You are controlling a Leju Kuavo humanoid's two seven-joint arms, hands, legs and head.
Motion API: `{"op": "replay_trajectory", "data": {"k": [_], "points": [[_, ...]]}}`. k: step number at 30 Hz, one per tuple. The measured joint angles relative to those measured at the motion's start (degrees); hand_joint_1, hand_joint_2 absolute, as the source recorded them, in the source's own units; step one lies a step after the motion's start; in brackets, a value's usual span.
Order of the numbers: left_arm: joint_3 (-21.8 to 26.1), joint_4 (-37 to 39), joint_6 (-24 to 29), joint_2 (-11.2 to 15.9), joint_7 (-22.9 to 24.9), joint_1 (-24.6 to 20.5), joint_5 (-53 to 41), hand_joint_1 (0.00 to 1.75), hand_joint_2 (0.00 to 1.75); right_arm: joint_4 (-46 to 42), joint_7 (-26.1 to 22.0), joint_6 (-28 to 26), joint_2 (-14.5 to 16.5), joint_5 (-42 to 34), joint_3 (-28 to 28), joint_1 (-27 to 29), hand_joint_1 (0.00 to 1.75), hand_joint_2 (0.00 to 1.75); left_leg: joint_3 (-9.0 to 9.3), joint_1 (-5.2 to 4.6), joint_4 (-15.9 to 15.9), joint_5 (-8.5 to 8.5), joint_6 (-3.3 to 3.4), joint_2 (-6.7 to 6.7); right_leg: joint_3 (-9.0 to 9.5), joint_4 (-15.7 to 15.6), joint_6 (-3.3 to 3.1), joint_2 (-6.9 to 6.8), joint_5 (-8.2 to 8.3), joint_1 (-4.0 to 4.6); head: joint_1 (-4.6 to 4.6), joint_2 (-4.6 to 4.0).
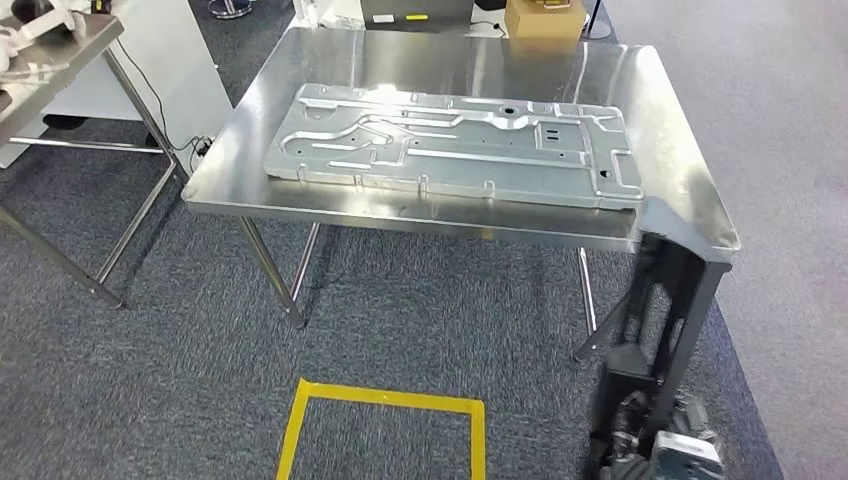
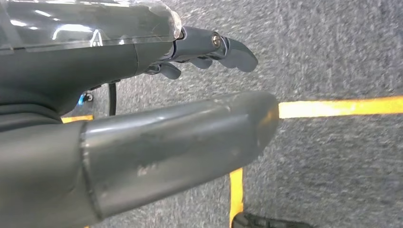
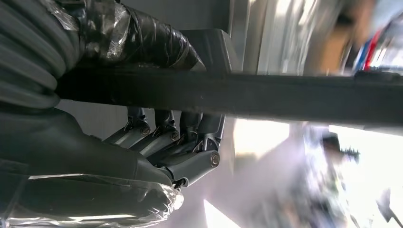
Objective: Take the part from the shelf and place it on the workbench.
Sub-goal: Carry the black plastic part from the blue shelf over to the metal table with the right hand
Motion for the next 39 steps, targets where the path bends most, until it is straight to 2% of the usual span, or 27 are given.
{"op": "replay_trajectory", "data": {"k": [1,3,6,7,8,9,11,12,13,15,17,19,21,22,23,24,25,27,28,29,30,32,34,35,36,38,39], "points": [[0.02,0.00,-0.08,0.02,0.04,-0.09,-0.39,0.00,0.00,-0.13,2.10,-1.43,0.04,5.89,-1.15,-0.54,1.75,1.75,0.70,0.16,-0.36,0.24,0.38,0.02,-0.31,1.44,0.28,-0.22,0.32,0.00,0.01,0.00],[0.05,0.00,-0.25,0.06,0.08,-0.29,-0.86,0.00,0.00,-0.43,4.69,-2.68,0.05,12.94,-3.37,-1.71,1.75,1.75,2.08,0.40,-0.86,0.03,0.85,0.09,-3.08,6.27,0.89,-0.80,-0.20,-0.17,0.04,0.00],[0.12,0.00,-0.36,0.12,0.16,-0.32,-0.99,0.00,0.00,-0.56,5.83,-2.88,0.04,14.73,-5.29,-2.38,1.75,1.75,3.67,0.44,-1.40,-1.16,0.92,0.13,-9.89,14.15,1.95,-1.28,-4.55,-0.85,0.07,0.00],[0.16,0.00,-0.37,0.12,0.19,-0.26,-0.99,0.00,0.00,-0.56,6.04,-2.90,0.05,14.86,-5.71,-2.40,1.75,1.75,4.34,0.46,-1.48,-1.71,0.86,0.11,-11.45,14.62,2.18,-1.37,-5.50,-1.04,0.06,0.00],[0.19,0.00,-0.38,0.12,0.23,-0.19,-1.03,0.00,0.00,-0.56,6.21,-2.92,0.05,15.15,-6.08,-2.40,1.75,1.75,5.07,0.48,-1.51,-2.33,0.77,0.07,-12.25,13.51,2.30,-1.44,-5.39,-1.17,0.06,0.00],[0.21,0.00,-0.38,0.11,0.29,-0.14,-1.13,0.00,0.00,-0.56,6.43,-2.95,0.06,15.86,-6.40,-2.41,1.75,1.75,5.85,0.50,-1.53,-2.99,0.68,0.06,-12.34,10.92,2.23,-1.52,-3.85,-1.22,0.06,0.00],[0.21,0.01,-0.39,0.06,0.42,-0.10,-1.56,0.00,0.00,-0.56,7.15,-3.04,0.10,19.51,-7.23,-2.47,1.75,1.75,7.32,0.51,-1.64,-4.30,0.36,0.07,-11.55,4.80,1.66,-1.72,2.44,-0.96,0.05,0.00],[0.21,0.02,-0.40,0.02,0.51,-0.17,-1.93,0.00,0.00,-0.56,7.68,-3.09,0.13,22.37,-7.78,-2.69,1.75,1.75,7.97,0.51,-1.80,-4.86,0.07,0.06,-11.18,2.78,1.25,-1.80,4.91,-0.70,0.08,0.00],[0.21,0.03,-0.43,-0.02,0.63,-0.23,-2.34,0.00,0.00,-0.61,8.38,-3.14,0.17,25.64,-8.41,-3.15,1.75,1.75,8.67,0.52,-2.11,-5.23,-0.28,0.08,-10.88,1.69,0.82,-1.85,6.47,-0.43,0.11,0.00],[0.20,0.04,-0.59,0.00,0.89,-0.50,-3.30,0.00,0.00,-0.64,10.95,-3.19,0.06,32.45,-9.40,-5.23,1.75,1.75,9.48,0.42,-1.85,-4.59,-1.21,0.19,-9.76,0.63,-0.06,-1.61,6.30,-0.32,0.15,0.00],[0.13,0.06,-0.91,0.20,1.03,-1.04,-4.24,0.00,0.00,-0.13,15.00,-2.93,-0.72,39.19,-9.60,-8.64,1.75,1.75,8.11,0.42,1.80,-2.67,-1.83,0.27,-7.76,-0.83,-0.81,-1.32,6.02,-0.67,0.09,0.00],[-0.13,0.08,-1.36,0.38,1.05,-1.67,-5.14,0.00,0.00,1.32,19.49,-1.63,-2.94,44.49,-8.95,-13.09,1.75,1.75,3.77,0.54,8.29,-2.61,-2.03,0.23,-5.81,-1.97,-1.26,-1.19,5.40,-0.92,0.01,0.00],[-0.46,0.09,-1.75,0.59,1.03,-1.90,-6.02,0.00,0.00,3.61,25.71,1.19,-7.02,46.94,-7.10,-18.58,1.75,1.75,-1.40,0.58,13.03,-6.15,-2.19,0.22,-4.21,-2.39,-1.43,-0.96,4.28,-0.97,-0.04,0.00],[-0.56,0.09,-1.87,0.78,1.04,-1.90,-6.41,0.00,0.00,5.02,30.27,3.03,-9.69,47.26,-5.29,-21.68,1.75,1.75,-3.41,0.59,13.64,-8.19,-2.29,0.22,-3.40,-2.45,-1.38,-0.78,3.62,-0.99,-0.05,0.00],[-0.62,0.09,-1.98,0.95,1.04,-1.89,-6.77,0.00,0.00,6.51,35.05,4.87,-12.28,47.35,-2.79,-24.84,1.75,1.75,-4.81,0.60,12.96,-9.38,-2.35,0.23,-2.55,-2.45,-1.29,-0.60,2.91,-1.03,-0.05,0.00],[-0.67,0.09,-2.11,1.16,1.05,-1.88,-7.09,0.00,0.00,8.18,38.95,6.62,-14.79,47.39,0.61,-28.14,1.75,1.75,-5.59,0.61,10.92,-8.89,-2.35,0.28,-1.61,-2.43,-1.15,-0.45,2.14,-1.09,-0.06,0.00],[-0.71,0.10,-2.27,1.35,1.07,-1.89,-7.36,0.00,0.00,10.00,41.53,8.12,-16.99,47.42,4.53,-31.35,1.75,1.75,-5.93,0.63,7.92,-6.31,-2.25,0.39,-0.70,-2.42,-0.96,-0.32,1.33,-1.13,-0.06,0.00],[-0.87,0.13,-2.61,1.63,1.08,-2.02,-7.89,0.00,0.00,13.85,42.60,10.19,-19.91,47.49,12.37,-37.10,1.75,1.75,-6.13,0.45,2.03,2.38,-1.85,0.74,0.91,-2.40,-0.36,-0.17,-0.30,-1.06,-0.06,0.00],[-1.01,0.14,-2.72,1.70,1.08,-2.18,-8.15,0.00,0.00,15.72,42.52,10.92,-20.71,47.49,15.52,-39.56,1.75,1.75,-6.04,0.32,0.48,5.44,-1.52,0.82,1.45,-2.60,0.06,-0.25,-0.97,-1.02,-0.05,0.00],[-1.17,0.15,-2.79,1.74,1.08,-2.32,-8.38,0.00,0.00,17.56,42.38,11.50,-21.22,47.49,18.12,-41.95,1.75,1.75,-5.87,0.17,-0.20,6.78,-1.15,0.76,1.98,-2.68,0.48,-0.40,-1.31,-0.95,-0.05,0.00],[-1.37,0.15,-2.82,1.79,1.09,-2.48,-8.57,0.00,0.00,19.31,42.10,12.06,-21.49,47.47,20.24,-44.34,1.75,1.75,-5.42,0.11,-0.33,6.08,-0.76,0.53,2.16,-2.48,0.87,-0.55,-1.15,-0.93,-0.05,0.00],[-1.79,0.15,-2.86,1.83,1.09,-2.65,-8.96,0.00,0.00,22.54,41.22,13.23,-21.63,47.46,23.61,-49.06,1.75,1.75,-3.95,0.37,-1.25,5.54,-0.04,0.15,0.20,1.78,1.42,-0.90,1.23,-0.93,-0.06,0.00],[-2.08,0.15,-2.89,1.93,1.10,-2.82,-9.22,0.00,0.00,25.41,40.28,14.30,-21.59,47.47,26.02,-52.65,1.75,1.75,-1.91,0.68,-2.41,4.70,0.43,-0.01,-5.24,9.64,1.91,-1.13,3.23,-1.07,-0.03,0.00],[-2.16,0.15,-2.90,1.98,1.10,-2.87,-9.29,0.00,0.00,26.74,39.97,14.62,-21.56,47.48,26.97,-53.87,1.75,1.75,-0.77,0.71,-2.88,4.08,0.55,-0.09,-8.16,12.85,2.18,-1.25,2.38,-1.16,0.00,0.00],[-2.19,0.15,-2.90,2.02,1.12,-2.87,-9.33,0.00,0.00,27.88,39.80,14.79,-21.53,47.48,27.74,-54.79,1.75,1.75,0.43,0.73,-3.24,3.35,0.58,-0.26,-10.67,14.67,2.42,-1.35,0.12,-1.29,0.01,0.00],[-2.23,0.16,-2.92,2.02,1.19,-2.78,-9.38,0.00,0.00,29.70,39.64,14.84,-21.52,47.48,28.98,-56.02,1.75,1.75,3.02,0.74,-3.55,1.56,0.50,-0.69,-13.98,14.34,2.61,-1.51,-5.15,-1.41,0.02,0.00],[-2.25,0.17,-2.93,2.02,1.22,-2.71,-9.38,0.00,0.00,30.38,39.60,14.83,-21.54,47.48,29.38,-56.44,1.75,1.75,4.36,0.71,-3.58,0.56,0.41,-0.89,-14.85,12.50,2.48,-1.56,-6.14,-1.35,0.02,0.00]]}}
